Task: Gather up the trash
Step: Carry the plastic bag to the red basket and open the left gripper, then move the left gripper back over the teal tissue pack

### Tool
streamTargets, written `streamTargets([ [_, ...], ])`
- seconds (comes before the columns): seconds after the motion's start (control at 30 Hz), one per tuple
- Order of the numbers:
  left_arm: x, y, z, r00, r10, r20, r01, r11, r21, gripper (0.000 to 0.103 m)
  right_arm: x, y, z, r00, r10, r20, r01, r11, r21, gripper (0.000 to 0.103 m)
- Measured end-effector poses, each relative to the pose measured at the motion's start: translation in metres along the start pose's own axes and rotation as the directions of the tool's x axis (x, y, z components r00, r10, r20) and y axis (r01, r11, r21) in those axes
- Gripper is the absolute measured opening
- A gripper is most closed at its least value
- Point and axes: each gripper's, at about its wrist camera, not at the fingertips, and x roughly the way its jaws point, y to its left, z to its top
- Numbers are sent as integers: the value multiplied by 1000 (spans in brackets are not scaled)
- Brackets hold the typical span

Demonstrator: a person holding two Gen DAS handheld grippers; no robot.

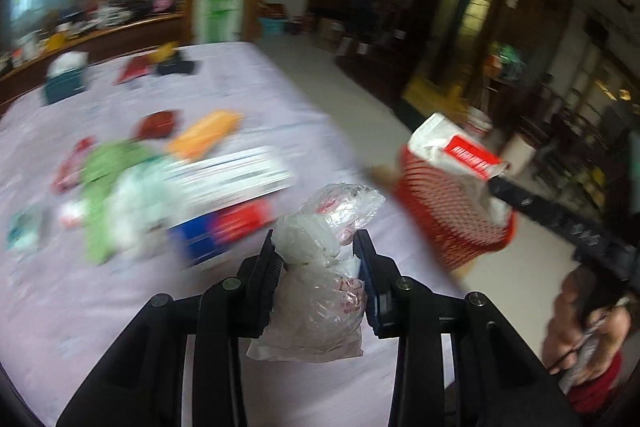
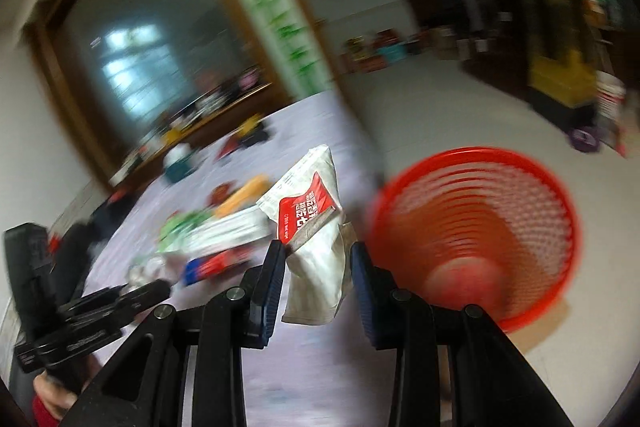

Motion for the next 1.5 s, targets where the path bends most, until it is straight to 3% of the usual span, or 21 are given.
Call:
streamTargets([
  [0.07,19,-27,15,998,-55,-17,56,998,23,35,-5,-25,7,999,-41,13,40,998,55,36],
  [0.3,83,-99,52,988,-146,-43,148,987,68,35,-13,-90,19,988,-154,25,147,974,170,38],
  [0.37,103,-110,59,985,-165,-56,169,983,73,40,-11,-98,22,987,-160,20,153,971,181,41],
  [0.43,117,-117,63,985,-161,-68,165,984,63,61,-13,-103,20,985,-173,16,168,969,182,47],
  [0.47,120,-117,64,984,-164,-76,168,984,51,63,-15,-108,19,985,-172,16,166,968,186,57],
  [0.5,119,-116,64,981,-179,-71,182,983,39,63,-20,-110,18,986,-164,25,157,969,189,60],
  [0.6,109,-108,60,985,-164,-52,166,985,37,64,-31,-110,20,982,-177,69,163,972,169,60],
  [0.87,45,-51,25,999,-42,22,42,999,-5,68,-40,-69,17,993,-65,99,58,996,72,62],
  [1.17,-23,35,-9,995,75,60,-69,993,-95,71,6,21,2,993,109,-38,-111,991,-78,63],
  [1.33,-49,91,-25,988,137,67,-122,974,-192,72,33,66,-13,978,166,-124,-182,974,-132,64],
  [1.5,-76,170,-31,959,278,56,-248,918,-310,73,50,96,-27,964,187,-190,-220,960,-173,64],
])
